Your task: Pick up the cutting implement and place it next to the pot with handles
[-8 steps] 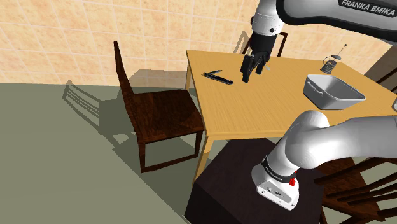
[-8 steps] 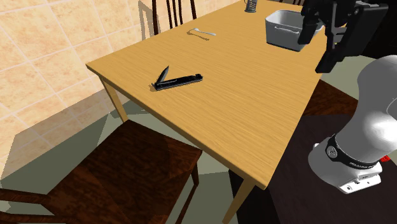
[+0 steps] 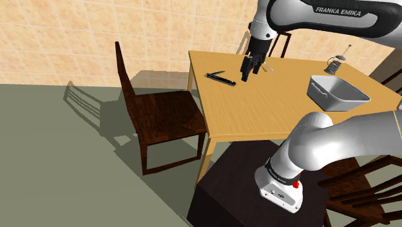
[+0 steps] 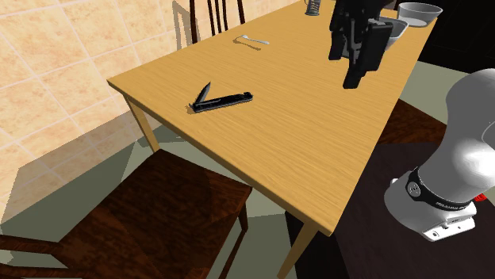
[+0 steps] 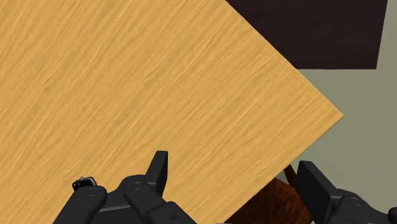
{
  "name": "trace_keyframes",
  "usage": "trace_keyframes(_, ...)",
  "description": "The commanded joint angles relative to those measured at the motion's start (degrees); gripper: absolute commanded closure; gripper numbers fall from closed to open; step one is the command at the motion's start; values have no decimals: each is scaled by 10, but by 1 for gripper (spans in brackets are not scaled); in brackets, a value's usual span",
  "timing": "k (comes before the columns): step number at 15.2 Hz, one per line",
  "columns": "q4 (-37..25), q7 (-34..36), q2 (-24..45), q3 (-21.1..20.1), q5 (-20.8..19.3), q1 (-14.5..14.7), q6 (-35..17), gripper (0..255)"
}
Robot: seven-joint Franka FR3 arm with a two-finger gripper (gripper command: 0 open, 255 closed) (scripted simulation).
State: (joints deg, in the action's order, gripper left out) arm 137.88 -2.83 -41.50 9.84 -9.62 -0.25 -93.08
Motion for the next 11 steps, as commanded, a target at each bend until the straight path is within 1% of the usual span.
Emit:
trace_keyframes(1,2,-31,26,26,-11,-1,-36,0)
trace_keyframes(6,-18,-106,108,89,-21,2,-114,0)
trace_keyframes(11,-60,-190,208,149,-3,12,-183,0)
